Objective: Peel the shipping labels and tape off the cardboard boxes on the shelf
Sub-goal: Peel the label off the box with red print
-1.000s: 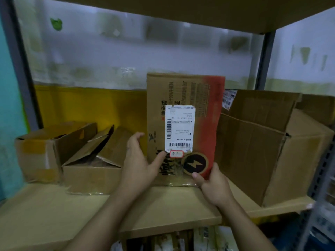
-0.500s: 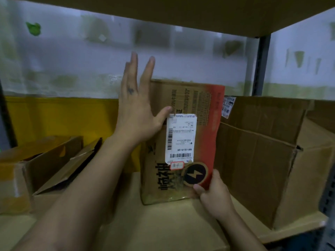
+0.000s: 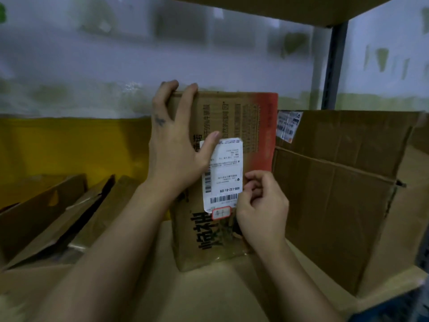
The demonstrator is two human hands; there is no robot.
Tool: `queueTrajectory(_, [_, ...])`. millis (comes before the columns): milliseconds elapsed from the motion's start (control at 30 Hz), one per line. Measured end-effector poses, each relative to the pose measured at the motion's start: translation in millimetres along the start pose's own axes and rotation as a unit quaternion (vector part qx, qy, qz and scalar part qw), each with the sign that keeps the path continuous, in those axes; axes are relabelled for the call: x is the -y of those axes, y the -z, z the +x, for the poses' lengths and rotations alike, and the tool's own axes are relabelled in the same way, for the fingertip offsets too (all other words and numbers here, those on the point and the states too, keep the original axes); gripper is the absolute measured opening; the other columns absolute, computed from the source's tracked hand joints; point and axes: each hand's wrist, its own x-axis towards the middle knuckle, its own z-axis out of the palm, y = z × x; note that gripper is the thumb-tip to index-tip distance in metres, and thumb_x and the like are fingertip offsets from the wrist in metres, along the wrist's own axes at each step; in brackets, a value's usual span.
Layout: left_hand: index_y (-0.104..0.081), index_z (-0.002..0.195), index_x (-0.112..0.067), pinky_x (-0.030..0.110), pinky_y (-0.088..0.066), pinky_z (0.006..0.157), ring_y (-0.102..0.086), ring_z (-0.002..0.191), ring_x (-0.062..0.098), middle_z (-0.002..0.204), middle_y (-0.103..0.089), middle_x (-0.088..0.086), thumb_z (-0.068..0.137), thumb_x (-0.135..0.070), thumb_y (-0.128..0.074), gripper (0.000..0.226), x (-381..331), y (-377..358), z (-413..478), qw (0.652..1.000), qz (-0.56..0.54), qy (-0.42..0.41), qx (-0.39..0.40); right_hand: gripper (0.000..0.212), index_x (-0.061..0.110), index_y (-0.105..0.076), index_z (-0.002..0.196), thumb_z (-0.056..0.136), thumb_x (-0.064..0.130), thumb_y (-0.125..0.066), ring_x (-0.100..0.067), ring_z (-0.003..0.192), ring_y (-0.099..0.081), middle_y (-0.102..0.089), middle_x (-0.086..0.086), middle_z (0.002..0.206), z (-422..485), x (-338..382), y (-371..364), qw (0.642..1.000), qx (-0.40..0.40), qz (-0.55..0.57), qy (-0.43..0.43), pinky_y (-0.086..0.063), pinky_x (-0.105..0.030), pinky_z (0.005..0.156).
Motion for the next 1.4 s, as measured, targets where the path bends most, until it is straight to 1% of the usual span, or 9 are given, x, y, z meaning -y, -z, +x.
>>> queueTrajectory(200, [-0.038,0.148,-0.012,0.020,-0.027,0.111,-0.026,0.143,0.027,0.154,-0.023,0.017,0.087,-0.039,-0.068,0.073,3.9,1.7,-9.4,1.000,0.004,0.003,-0.014,0.030,0.024,-0.060,0.089,0.081,-0.006,-0.060,-0.005,0.082,-0.061,-0.058,0.002,0.098,-23.0,-2.5,3.0,0.989,-0.031,0.114,-0.086,-0.047,-0.009,0.064])
queueTrajectory(267, [-0.038,0.148,-0.013,0.014,-0.023,0.108,-0.026,0.144,0.027,0.156,-0.022,0.016,0.087,-0.039,-0.067,0.072,3.8,3.8,-12.9,1.000,0.010,0.000,-0.016,0.028,0.023,-0.062,0.087,0.082,-0.004,-0.064,-0.005,0.074,-0.062,-0.061,0.000,0.091,-35.5,-7.0,-3.3,0.979,-0.038,0.152,-0.131,-0.050,-0.016,0.063])
queueTrajectory(400, [-0.041,0.145,-0.016,0.022,-0.030,0.099,-0.032,0.139,0.028,0.155,-0.026,0.012,0.085,-0.042,-0.065,0.070,-3.0,8.8,-12.3,1.000,0.028,0.007,-0.003,0.018,0.023,-0.062,0.087,0.082,0.010,-0.074,-0.002,0.057,-0.054,-0.062,0.005,0.068,-42.6,-8.8,-11.6,0.967,-0.037,0.169,-0.186,-0.048,-0.018,0.058])
queueTrajectory(633, [-0.045,0.138,-0.012,0.026,-0.034,0.093,-0.039,0.125,0.034,0.145,-0.038,0.013,0.085,-0.049,-0.060,0.066,-19.5,10.9,-5.9,0.997,0.075,0.029,-0.016,0.018,0.022,-0.061,0.079,0.080,0.027,-0.078,-0.004,0.053,-0.051,-0.060,0.008,0.062,-41.3,-13.7,-12.8,0.961,-0.041,0.158,-0.223,-0.048,-0.026,0.056])
queueTrajectory(800, [-0.045,0.134,-0.013,0.043,-0.045,0.096,-0.036,0.129,0.035,0.141,-0.037,0.018,0.087,-0.055,-0.052,0.063,-28.2,16.1,10.4,0.987,0.145,0.064,0.008,0.018,0.023,-0.058,0.076,0.084,0.023,-0.074,0.000,0.051,-0.048,-0.054,0.012,0.058,-36.0,-10.9,-10.8,0.969,-0.014,0.132,-0.207,-0.044,-0.022,0.054])
queueTrajectory(900, [-0.043,0.130,-0.006,0.049,-0.040,0.093,-0.038,0.127,0.037,0.138,-0.040,0.020,0.089,-0.056,-0.045,0.065,-32.8,22.7,29.0,0.976,0.208,0.059,0.018,0.017,0.026,-0.055,0.077,0.087,0.025,-0.069,-0.005,0.061,-0.053,-0.058,0.010,0.070,-34.0,-6.2,-10.3,0.984,0.004,0.064,-0.165,-0.050,-0.028,0.063])
queueTrajectory(967, [-0.041,0.131,-0.003,0.050,-0.041,0.091,-0.041,0.125,0.038,0.139,-0.040,0.021,0.091,-0.054,-0.045,0.065,-34.5,22.5,34.4,0.974,0.218,0.042,0.037,0.016,0.028,-0.053,0.080,0.087,0.024,-0.066,-0.007,0.065,-0.055,-0.059,0.009,0.075,-32.8,-4.2,-11.5,0.985,0.002,0.049,-0.163,-0.051,-0.032,0.066])
queueTrajectory(1167, [-0.041,0.130,-0.005,0.051,-0.052,0.080,-0.042,0.123,0.033,0.140,-0.037,0.018,0.090,-0.052,-0.049,0.061,-40.5,10.9,20.4,0.977,0.200,0.064,0.029,0.027,0.035,-0.053,0.096,0.081,0.031,-0.076,-0.003,0.067,-0.058,-0.062,0.009,0.081,-37.8,0.0,-9.3,0.964,-0.027,0.165,-0.208,-0.051,-0.019,0.067])
queueTrajectory(1400, [-0.046,0.122,-0.005,0.042,-0.041,0.080,-0.046,0.118,0.031,0.131,-0.044,0.017,0.088,-0.050,-0.048,0.057,-43.6,1.2,12.6,0.983,0.171,0.065,-0.019,0.016,0.034,-0.057,0.090,0.087,0.026,-0.070,-0.003,0.066,-0.059,-0.063,0.012,0.073,-39.5,-8.9,-10.4,0.969,-0.028,0.148,-0.198,-0.054,-0.026,0.067])
